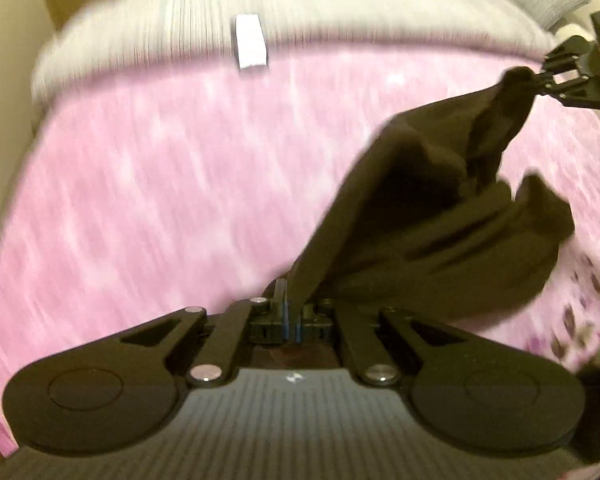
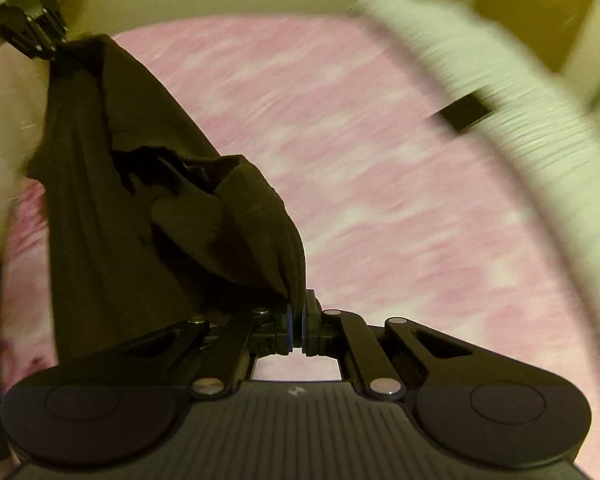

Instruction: Fold clothes

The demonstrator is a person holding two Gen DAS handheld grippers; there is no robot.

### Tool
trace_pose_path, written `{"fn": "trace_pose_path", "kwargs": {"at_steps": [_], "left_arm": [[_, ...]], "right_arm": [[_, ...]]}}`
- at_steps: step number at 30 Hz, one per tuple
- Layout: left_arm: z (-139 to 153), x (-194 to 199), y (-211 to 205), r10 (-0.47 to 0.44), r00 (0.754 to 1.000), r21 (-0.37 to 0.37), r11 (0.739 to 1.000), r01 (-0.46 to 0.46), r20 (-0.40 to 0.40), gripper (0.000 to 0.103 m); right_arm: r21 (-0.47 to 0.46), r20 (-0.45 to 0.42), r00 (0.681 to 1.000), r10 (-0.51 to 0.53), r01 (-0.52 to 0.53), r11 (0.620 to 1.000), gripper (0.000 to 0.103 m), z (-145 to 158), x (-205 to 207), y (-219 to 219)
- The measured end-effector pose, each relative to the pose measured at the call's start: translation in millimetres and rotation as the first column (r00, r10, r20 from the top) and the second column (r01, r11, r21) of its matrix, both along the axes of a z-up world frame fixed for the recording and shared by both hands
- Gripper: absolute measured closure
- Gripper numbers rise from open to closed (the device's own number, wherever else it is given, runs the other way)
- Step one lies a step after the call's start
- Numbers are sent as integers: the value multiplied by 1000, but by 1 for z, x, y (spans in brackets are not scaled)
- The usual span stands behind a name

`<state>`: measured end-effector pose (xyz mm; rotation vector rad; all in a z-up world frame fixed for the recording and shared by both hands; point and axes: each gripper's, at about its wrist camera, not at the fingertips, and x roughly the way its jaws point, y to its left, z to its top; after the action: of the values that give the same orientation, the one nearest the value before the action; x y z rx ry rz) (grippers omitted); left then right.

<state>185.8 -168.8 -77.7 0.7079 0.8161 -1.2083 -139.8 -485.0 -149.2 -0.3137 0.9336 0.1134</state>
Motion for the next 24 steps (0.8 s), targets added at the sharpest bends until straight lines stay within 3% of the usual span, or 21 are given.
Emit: {"fn": "trace_pose_path", "kwargs": {"at_steps": [2, 5, 11, 15, 17, 23, 24], "left_arm": [[37, 2, -14, -32, 996, -72, 997, 39, 86, 102], [90, -2, -24, -69, 981, -179, 979, 101, 179, 102], [182, -40, -13, -118, 928, -350, 903, 248, 353, 102], [239, -76, 13, -105, 885, -424, 848, 317, 453, 102], [268, -99, 31, -84, 858, -446, 827, 343, 506, 102], [328, -148, 66, 35, 776, -481, 801, 355, 630, 101], [333, -147, 60, 40, 774, -483, 802, 353, 632, 101]], "right_arm": [[-90, 92, 993, -69, 77, 993, 101, 38, -17, 1], [-200, 226, 959, -169, 216, 956, 101, 95, -51, 4], [-308, 423, 854, -303, 450, 838, 101, 187, -128, 60], [-331, 511, 796, -324, 531, 780, 102, 234, -178, 108], [-329, 554, 772, -312, 547, 770, 102, 256, -201, 126], [-325, 667, 698, -260, 587, 741, 102, 320, -267, 174], [-333, 679, 692, -246, 589, 737, 102, 329, -273, 178]]}}
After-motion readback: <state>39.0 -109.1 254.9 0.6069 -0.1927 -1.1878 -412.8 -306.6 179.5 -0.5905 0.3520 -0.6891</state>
